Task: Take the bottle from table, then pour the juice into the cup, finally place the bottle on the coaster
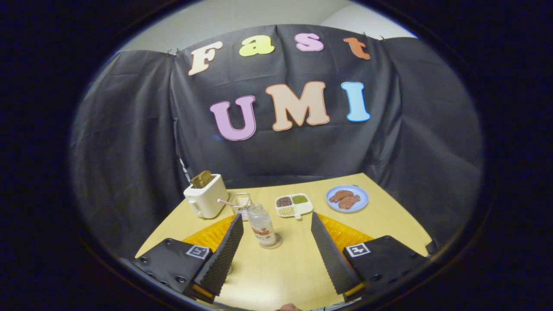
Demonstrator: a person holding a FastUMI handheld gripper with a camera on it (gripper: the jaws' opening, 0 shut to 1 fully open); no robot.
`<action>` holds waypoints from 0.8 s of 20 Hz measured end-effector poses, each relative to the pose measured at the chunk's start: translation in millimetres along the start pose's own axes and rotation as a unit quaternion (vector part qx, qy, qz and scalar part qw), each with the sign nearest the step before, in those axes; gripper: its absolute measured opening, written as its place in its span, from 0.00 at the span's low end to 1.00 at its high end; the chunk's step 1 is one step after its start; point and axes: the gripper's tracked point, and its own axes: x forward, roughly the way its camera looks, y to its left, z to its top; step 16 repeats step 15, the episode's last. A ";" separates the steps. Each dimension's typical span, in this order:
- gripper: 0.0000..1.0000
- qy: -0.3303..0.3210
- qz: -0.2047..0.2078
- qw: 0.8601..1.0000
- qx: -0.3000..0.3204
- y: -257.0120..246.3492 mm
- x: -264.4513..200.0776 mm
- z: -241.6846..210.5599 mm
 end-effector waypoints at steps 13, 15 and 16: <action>0.98 -0.038 -0.038 0.997 -0.050 -28.2 -52.3 41.8; 0.98 -0.034 -0.039 0.997 -0.051 -30.5 -56.9 36.0; 0.98 -0.034 -0.039 0.997 -0.051 -30.5 -56.9 36.0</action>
